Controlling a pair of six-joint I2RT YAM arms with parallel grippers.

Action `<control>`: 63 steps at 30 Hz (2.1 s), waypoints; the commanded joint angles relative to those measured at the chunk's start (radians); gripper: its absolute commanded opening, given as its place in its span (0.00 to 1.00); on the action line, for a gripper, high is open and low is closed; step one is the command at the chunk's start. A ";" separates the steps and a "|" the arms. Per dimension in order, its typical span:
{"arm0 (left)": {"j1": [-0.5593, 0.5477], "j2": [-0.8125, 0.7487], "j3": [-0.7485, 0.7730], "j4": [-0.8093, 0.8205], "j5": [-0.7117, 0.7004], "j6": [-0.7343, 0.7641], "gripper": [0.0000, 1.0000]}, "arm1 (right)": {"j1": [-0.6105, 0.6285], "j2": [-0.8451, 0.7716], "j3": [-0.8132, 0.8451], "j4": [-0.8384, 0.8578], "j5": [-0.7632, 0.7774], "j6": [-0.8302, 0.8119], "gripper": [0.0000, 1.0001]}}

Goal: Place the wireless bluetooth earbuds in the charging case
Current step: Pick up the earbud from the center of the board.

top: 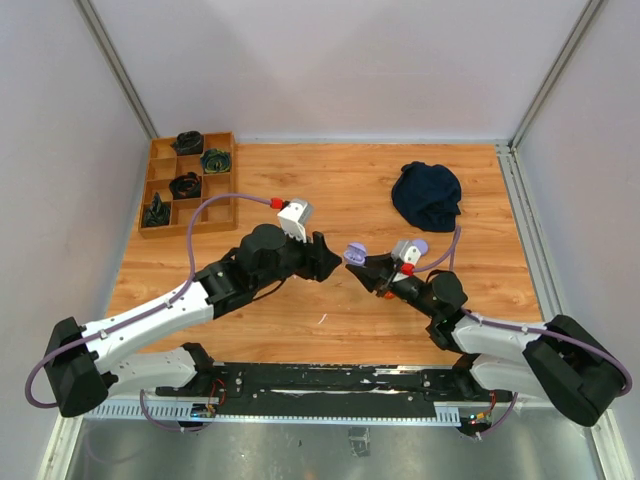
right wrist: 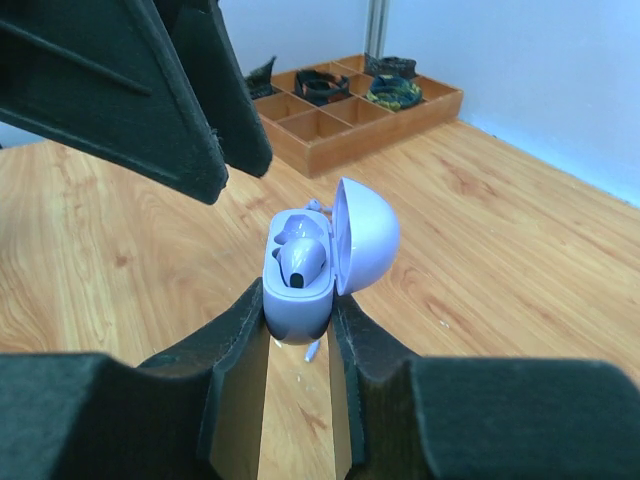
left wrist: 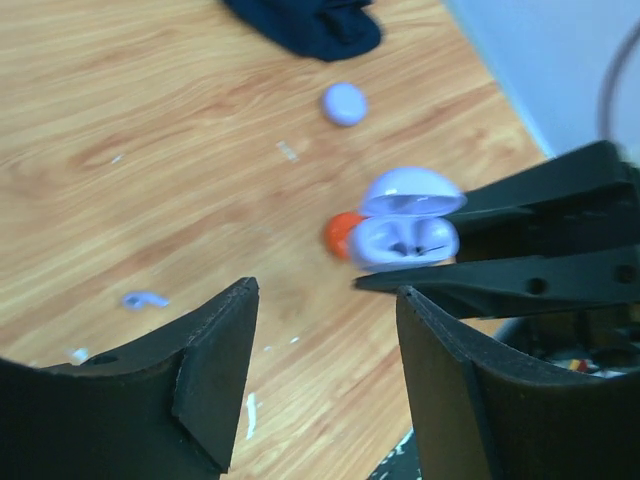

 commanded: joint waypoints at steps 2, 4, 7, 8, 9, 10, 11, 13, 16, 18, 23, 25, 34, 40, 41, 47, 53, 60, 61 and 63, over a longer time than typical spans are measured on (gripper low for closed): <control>-0.007 0.031 0.029 -0.179 -0.223 -0.018 0.63 | 0.004 -0.072 -0.033 -0.095 0.071 -0.084 0.05; -0.007 0.055 0.029 -0.208 -0.270 -0.037 0.63 | 0.004 -0.094 -0.035 -0.144 0.083 -0.097 0.06; 0.002 0.105 0.039 -0.244 -0.331 -0.074 0.63 | 0.004 -0.114 -0.041 -0.181 0.099 -0.116 0.06; 0.007 0.125 0.044 -0.253 -0.340 -0.088 0.63 | 0.004 -0.117 -0.046 -0.179 0.104 -0.119 0.06; 0.014 0.153 0.049 -0.258 -0.343 -0.100 0.63 | 0.004 -0.118 -0.051 -0.179 0.109 -0.122 0.06; 0.021 0.176 0.052 -0.260 -0.343 -0.113 0.63 | 0.004 -0.120 -0.056 -0.179 0.112 -0.127 0.06; 0.031 0.196 0.055 -0.262 -0.342 -0.128 0.62 | 0.004 -0.120 -0.060 -0.179 0.118 -0.132 0.06; 0.055 0.239 0.064 -0.267 -0.330 -0.170 0.62 | 0.003 -0.121 -0.072 -0.177 0.129 -0.142 0.05; 0.075 0.309 0.091 -0.284 -0.324 -0.213 0.61 | 0.004 -0.127 -0.094 -0.163 0.152 -0.147 0.05; 0.077 0.362 0.117 -0.295 -0.321 -0.216 0.61 | 0.004 -0.129 -0.101 -0.160 0.159 -0.148 0.05; 0.077 0.500 0.183 -0.321 -0.317 -0.218 0.61 | 0.004 -0.106 -0.114 -0.126 0.166 -0.146 0.05; 0.077 0.548 0.208 -0.343 -0.331 -0.221 0.61 | 0.003 -0.094 -0.124 -0.096 0.168 -0.144 0.05; 0.071 0.689 0.281 -0.376 -0.369 -0.202 0.61 | 0.002 -0.121 -0.128 -0.116 0.182 -0.151 0.05; 0.063 0.733 0.290 -0.374 -0.400 -0.196 0.61 | 0.003 -0.124 -0.130 -0.116 0.183 -0.151 0.05; 0.063 0.738 0.288 -0.376 -0.405 -0.195 0.60 | 0.002 -0.123 -0.130 -0.116 0.183 -0.151 0.05; 0.063 0.725 0.261 -0.398 -0.405 -0.199 0.56 | 0.003 -0.126 -0.130 -0.117 0.182 -0.152 0.05; 0.063 0.681 0.232 -0.433 -0.405 -0.198 0.55 | 0.003 -0.123 -0.128 -0.119 0.179 -0.153 0.05; 0.063 0.651 0.207 -0.454 -0.416 -0.199 0.53 | 0.003 -0.118 -0.127 -0.119 0.177 -0.154 0.05; 0.063 0.650 0.210 -0.456 -0.414 -0.197 0.53 | 0.002 -0.117 -0.126 -0.119 0.175 -0.153 0.05; 0.063 0.647 0.225 -0.455 -0.399 -0.188 0.52 | 0.003 -0.116 -0.125 -0.119 0.175 -0.154 0.05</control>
